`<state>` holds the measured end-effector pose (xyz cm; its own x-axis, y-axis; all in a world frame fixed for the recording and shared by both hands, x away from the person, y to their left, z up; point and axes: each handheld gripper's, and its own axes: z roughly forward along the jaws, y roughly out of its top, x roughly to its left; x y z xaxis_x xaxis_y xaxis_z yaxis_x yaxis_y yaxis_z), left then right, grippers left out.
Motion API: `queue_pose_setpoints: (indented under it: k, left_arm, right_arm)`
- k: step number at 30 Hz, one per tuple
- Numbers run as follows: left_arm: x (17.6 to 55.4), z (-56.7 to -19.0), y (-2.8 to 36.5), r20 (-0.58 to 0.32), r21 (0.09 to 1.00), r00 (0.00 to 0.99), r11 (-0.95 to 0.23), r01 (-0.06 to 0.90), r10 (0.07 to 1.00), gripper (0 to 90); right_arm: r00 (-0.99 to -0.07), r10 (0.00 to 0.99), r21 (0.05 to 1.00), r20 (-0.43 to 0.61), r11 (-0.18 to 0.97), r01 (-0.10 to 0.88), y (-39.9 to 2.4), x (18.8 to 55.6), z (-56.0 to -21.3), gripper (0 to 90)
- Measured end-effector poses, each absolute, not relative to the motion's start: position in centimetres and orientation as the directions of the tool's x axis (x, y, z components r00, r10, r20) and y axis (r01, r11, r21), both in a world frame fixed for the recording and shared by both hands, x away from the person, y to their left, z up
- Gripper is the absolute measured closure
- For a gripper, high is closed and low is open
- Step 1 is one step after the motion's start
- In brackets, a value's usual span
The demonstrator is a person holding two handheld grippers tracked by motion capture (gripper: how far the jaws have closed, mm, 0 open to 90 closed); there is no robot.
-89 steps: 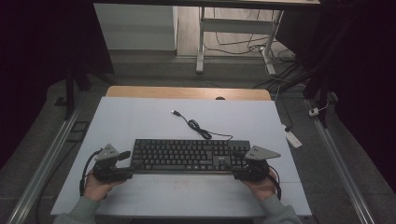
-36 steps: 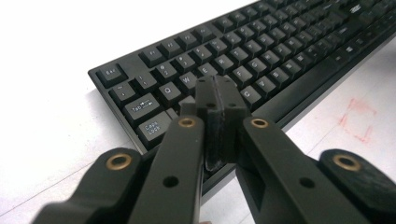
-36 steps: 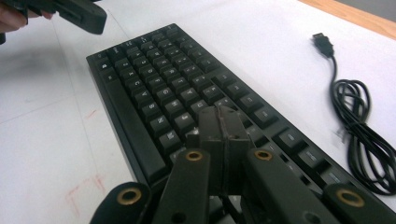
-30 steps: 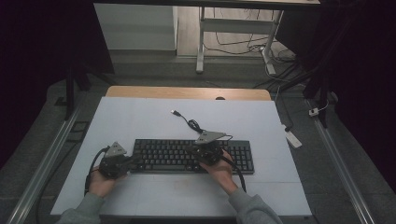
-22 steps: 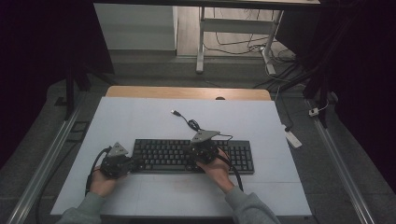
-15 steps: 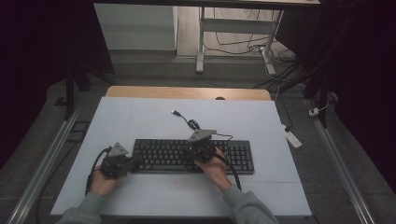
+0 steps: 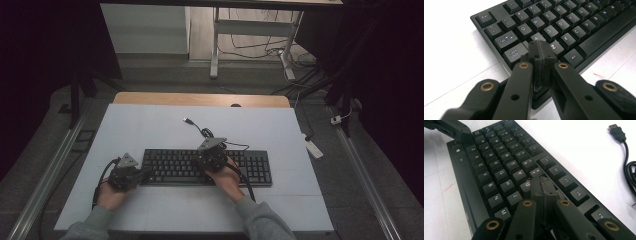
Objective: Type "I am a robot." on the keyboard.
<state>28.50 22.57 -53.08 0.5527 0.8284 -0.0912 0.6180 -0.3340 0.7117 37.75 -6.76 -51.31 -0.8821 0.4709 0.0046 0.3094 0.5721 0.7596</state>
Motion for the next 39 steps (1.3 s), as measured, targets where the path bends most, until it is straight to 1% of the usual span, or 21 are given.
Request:
queue_pose_setpoints:
  k: [25,29,35,36,37,39]
  left_arm:
    - [28.5,-53.3,22.4,-0.086,0.705,0.554,-0.342,0.621,0.828,88.9]
    - [28.4,-52.8,22.4,-0.096,0.728,0.557,-0.324,0.605,0.825,88.9]
    - [28.2,-52.2,22.5,-0.100,0.754,0.558,-0.303,0.583,0.824,88.1]
    - [28.1,-52.2,22.5,-0.102,0.757,0.557,-0.299,0.581,0.824,86.8]
    - [28.1,-52.2,22.6,-0.105,0.759,0.555,-0.294,0.581,0.825,86.8]
    - [28.2,-52.1,22.7,-0.116,0.762,0.555,-0.284,0.581,0.824,84.1]
  right_arm:
    - [-0.879,0.476,0.736,-0.009,0.599,0.317,-6.1,38.2,-51.8,89.6]
    - [-0.880,0.474,0.765,-0.026,0.577,0.288,-6.3,37.9,-51.1,89.6]
    - [-0.884,0.467,0.784,-0.026,0.558,0.272,-6.8,37.6,-50.4,89.5]
    - [-0.887,0.462,0.787,-0.007,0.550,0.280,-7.1,37.6,-50.4,85.0]
    - [-0.887,0.462,0.787,-0.007,0.550,0.280,-7.1,37.6,-50.4,85.0]
    - [-0.885,0.466,0.788,0.010,0.541,0.294,-7.3,37.7,-50.4,78.5]
